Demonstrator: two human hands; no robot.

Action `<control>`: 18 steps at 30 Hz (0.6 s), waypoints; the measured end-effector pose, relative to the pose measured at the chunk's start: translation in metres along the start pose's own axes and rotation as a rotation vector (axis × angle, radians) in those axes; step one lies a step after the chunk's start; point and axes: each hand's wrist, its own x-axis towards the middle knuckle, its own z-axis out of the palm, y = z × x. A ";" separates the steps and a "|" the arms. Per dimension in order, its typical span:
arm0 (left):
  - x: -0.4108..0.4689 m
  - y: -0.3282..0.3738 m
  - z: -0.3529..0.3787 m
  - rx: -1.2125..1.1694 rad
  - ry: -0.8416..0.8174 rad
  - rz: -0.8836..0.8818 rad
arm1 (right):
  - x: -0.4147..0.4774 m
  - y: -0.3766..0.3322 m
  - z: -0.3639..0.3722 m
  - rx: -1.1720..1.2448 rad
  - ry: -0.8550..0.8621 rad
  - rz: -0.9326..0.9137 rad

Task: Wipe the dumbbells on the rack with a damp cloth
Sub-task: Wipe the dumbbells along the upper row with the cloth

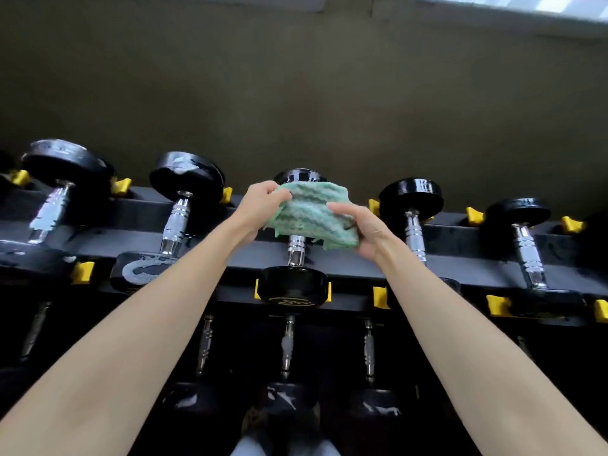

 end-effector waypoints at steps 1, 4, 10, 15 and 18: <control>0.004 -0.002 -0.005 -0.019 0.023 -0.023 | 0.006 0.000 -0.002 -0.009 0.026 0.013; 0.012 -0.009 -0.014 -0.002 0.050 -0.068 | 0.016 0.003 -0.007 -0.152 0.083 0.044; 0.033 -0.028 -0.020 0.081 0.211 -0.065 | 0.057 0.010 -0.013 -0.257 0.305 0.057; 0.048 -0.049 -0.018 0.282 0.263 -0.063 | 0.079 0.033 -0.013 -0.335 0.577 -0.031; 0.056 -0.049 -0.005 0.199 0.307 -0.102 | 0.093 0.040 -0.005 -0.206 0.712 -0.063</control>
